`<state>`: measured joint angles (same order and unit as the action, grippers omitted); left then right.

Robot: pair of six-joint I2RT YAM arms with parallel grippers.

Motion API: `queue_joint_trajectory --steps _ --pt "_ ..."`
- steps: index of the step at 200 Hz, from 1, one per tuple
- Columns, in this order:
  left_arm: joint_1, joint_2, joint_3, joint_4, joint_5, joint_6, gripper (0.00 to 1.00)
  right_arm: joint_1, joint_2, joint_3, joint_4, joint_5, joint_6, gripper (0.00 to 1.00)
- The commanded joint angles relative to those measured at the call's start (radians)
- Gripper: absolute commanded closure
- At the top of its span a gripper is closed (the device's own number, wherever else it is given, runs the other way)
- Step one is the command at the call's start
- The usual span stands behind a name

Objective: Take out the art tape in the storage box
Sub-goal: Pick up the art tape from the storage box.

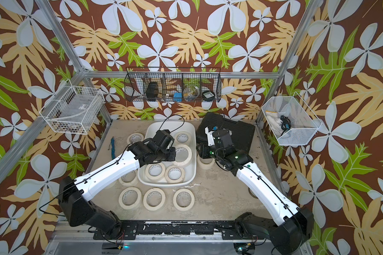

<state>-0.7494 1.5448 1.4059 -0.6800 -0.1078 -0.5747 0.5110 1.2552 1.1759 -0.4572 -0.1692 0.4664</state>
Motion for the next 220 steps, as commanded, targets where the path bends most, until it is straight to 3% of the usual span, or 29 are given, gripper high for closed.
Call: queue_joint_trajectory --steps 1,50,141,173,220 --pt "-0.005 -0.002 0.003 0.023 0.010 -0.003 0.99 0.035 0.052 0.036 0.019 0.082 -0.017 0.52" --pt "-0.008 0.014 0.010 0.005 -0.007 0.008 0.99 0.106 0.155 0.090 0.008 0.165 -0.061 0.47" --pt "-0.008 0.034 0.019 -0.001 -0.007 0.022 0.99 0.136 0.264 0.116 0.007 0.129 -0.093 0.48" --pt "-0.008 0.046 0.026 -0.005 -0.003 0.023 0.99 0.136 0.295 0.134 -0.022 0.148 -0.097 0.57" --pt "-0.008 0.054 0.033 0.002 0.008 0.029 0.95 0.136 0.292 0.138 -0.029 0.153 -0.097 0.79"
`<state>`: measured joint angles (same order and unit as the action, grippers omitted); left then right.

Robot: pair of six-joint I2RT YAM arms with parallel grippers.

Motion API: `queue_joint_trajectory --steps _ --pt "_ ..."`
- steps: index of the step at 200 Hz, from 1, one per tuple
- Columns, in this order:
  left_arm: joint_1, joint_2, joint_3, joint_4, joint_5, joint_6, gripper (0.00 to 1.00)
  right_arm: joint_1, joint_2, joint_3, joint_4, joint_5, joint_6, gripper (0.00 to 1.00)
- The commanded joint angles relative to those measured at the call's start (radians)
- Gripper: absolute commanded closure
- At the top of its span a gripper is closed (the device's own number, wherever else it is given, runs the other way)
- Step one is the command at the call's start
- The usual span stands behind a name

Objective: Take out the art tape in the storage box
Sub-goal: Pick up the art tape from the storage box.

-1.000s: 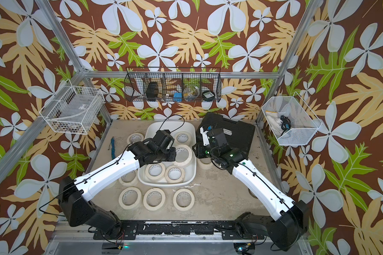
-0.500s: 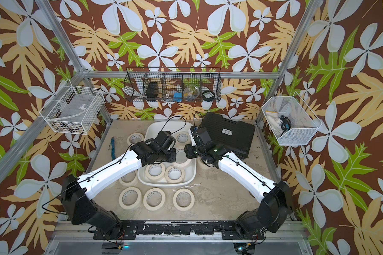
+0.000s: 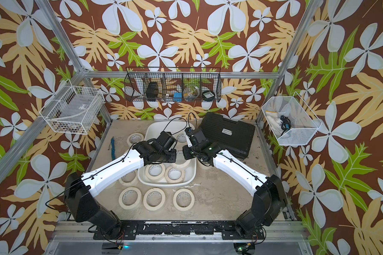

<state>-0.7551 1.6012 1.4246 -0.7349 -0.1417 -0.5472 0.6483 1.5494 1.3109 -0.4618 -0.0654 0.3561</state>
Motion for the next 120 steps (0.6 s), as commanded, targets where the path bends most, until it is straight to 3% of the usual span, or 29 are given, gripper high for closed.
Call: queue_joint_trajectory --steps 1,34,59,120 --pt "-0.003 -0.003 0.014 0.057 0.043 0.000 0.95 -0.002 -0.002 0.004 -0.024 0.050 0.014 0.80" --pt "-0.003 -0.008 0.013 0.060 0.034 -0.005 0.81 -0.002 -0.026 0.004 -0.027 0.064 0.010 0.88" --pt "-0.003 -0.028 0.001 0.074 0.021 -0.015 0.60 -0.004 -0.038 -0.001 -0.032 0.083 -0.002 0.91" --pt "-0.003 -0.084 -0.037 0.117 0.030 -0.023 0.37 -0.004 -0.086 -0.008 -0.053 0.124 -0.031 0.94"
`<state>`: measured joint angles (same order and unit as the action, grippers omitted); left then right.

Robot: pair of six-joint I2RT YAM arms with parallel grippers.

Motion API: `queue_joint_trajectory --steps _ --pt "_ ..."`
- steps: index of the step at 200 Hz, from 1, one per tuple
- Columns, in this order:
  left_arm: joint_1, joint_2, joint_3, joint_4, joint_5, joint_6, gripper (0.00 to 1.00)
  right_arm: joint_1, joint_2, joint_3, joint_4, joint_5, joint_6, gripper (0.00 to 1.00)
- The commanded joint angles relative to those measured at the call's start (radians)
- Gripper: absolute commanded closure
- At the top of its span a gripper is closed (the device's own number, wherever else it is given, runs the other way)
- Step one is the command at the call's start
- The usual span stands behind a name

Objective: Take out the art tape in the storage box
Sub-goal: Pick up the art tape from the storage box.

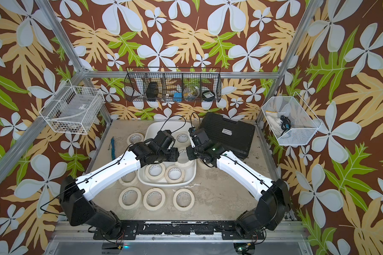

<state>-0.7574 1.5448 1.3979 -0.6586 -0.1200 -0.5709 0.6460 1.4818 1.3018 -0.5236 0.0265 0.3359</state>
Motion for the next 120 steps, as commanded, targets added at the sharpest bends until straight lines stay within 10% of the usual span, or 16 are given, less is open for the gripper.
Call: queue_joint_trajectory --steps 1,120 --pt "0.000 -0.028 -0.011 0.041 0.009 0.000 0.36 -0.002 -0.019 0.001 0.009 0.031 -0.012 0.94" --pt "0.006 -0.203 -0.074 0.111 -0.071 -0.035 0.11 -0.168 -0.191 -0.037 -0.020 0.003 -0.066 0.98"
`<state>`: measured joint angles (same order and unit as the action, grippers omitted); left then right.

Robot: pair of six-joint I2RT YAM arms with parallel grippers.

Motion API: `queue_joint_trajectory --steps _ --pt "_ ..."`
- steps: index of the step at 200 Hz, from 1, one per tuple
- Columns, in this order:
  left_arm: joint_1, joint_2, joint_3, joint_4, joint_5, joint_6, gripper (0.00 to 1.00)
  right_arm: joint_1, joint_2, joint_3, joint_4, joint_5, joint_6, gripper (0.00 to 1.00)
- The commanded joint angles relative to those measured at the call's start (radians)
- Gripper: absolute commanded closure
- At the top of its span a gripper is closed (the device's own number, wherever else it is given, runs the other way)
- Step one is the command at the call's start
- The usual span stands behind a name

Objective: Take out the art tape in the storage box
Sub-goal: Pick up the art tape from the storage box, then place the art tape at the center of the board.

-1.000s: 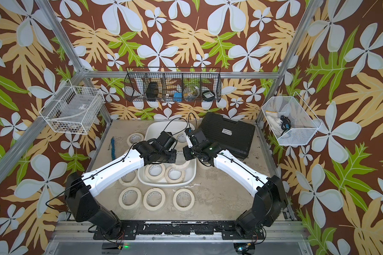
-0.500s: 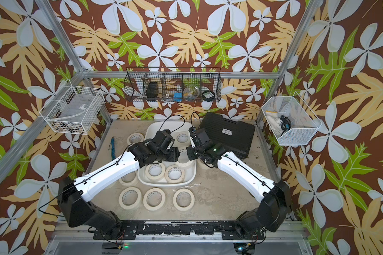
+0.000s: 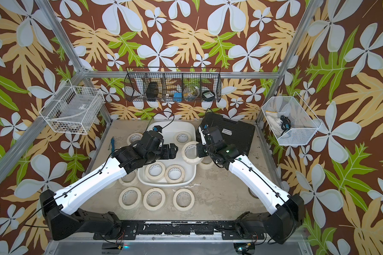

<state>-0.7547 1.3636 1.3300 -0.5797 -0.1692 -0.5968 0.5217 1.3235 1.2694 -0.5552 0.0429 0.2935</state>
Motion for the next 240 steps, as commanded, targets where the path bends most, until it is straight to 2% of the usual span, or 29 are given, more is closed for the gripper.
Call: queue_joint_trajectory --steps 1,45,77,129,186,240 --pt "0.003 -0.022 -0.006 0.032 -0.023 -0.008 0.11 -0.046 -0.035 -0.005 0.010 -0.013 -0.025 0.98" --pt "0.004 -0.031 -0.009 0.030 -0.026 -0.014 0.11 -0.183 -0.130 -0.089 0.024 -0.015 -0.024 1.00" --pt "0.003 -0.015 -0.011 0.032 -0.006 -0.018 0.11 -0.288 -0.203 -0.206 0.075 -0.013 0.035 1.00" --pt "0.003 -0.007 -0.020 0.038 0.003 -0.016 0.11 -0.401 -0.277 -0.416 0.217 -0.006 0.169 1.00" --pt "0.003 0.006 -0.023 0.038 0.004 -0.004 0.11 -0.421 -0.308 -0.588 0.367 0.093 0.297 1.00" --pt "0.003 0.011 -0.021 0.034 0.004 0.003 0.11 -0.431 -0.216 -0.664 0.471 0.060 0.334 1.00"
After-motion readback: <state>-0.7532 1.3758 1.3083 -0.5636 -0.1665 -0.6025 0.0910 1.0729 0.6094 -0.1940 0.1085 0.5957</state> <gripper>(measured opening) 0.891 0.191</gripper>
